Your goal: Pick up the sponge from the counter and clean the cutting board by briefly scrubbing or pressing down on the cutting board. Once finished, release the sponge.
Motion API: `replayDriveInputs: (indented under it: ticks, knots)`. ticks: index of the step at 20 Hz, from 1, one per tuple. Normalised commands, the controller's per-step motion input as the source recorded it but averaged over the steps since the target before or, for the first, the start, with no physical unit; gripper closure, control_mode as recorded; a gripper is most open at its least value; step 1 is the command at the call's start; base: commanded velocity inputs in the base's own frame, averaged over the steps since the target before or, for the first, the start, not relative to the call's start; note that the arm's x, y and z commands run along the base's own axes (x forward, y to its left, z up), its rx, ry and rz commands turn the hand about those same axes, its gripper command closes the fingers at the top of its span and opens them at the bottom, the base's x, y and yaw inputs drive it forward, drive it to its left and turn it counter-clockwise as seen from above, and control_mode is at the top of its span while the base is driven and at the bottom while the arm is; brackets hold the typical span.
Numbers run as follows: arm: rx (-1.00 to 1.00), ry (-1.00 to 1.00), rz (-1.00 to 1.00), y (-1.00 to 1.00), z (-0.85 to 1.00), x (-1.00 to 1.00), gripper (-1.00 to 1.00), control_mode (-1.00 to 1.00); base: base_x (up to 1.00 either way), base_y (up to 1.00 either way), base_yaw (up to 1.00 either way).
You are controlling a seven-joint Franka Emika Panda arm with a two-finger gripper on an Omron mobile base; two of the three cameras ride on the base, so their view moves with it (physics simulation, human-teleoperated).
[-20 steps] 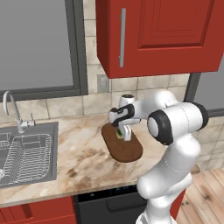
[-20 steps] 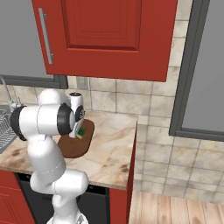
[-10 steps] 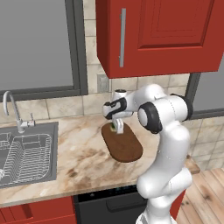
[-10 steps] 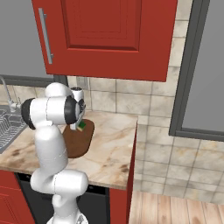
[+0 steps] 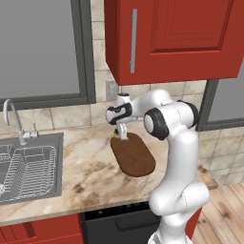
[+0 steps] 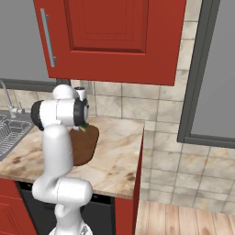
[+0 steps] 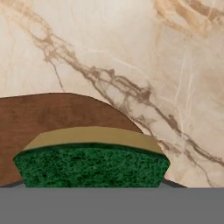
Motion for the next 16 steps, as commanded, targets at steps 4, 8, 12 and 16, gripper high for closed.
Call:
replayDriveInputs:
  ticks: [4, 8, 12, 16]
  knots:
    - [-0.01, -0.01, -0.02, 0.18, 0.00, 0.08, 1.00, -1.00, 0.00, 0.00, 0.00]
    - [-0.01, -0.07, -0.01, 0.13, -0.12, -0.33, 1.00, -1.00, 0.00, 0.00, 0.00]
    - [0.00, -0.08, 0.00, 0.03, -0.21, -0.67, 1.00, -1.00, 0.00, 0.00, 0.00]
    - [0.00, -0.12, 0.00, 0.00, -0.20, -0.81, 1.00, -1.00, 0.00, 0.00, 0.00]
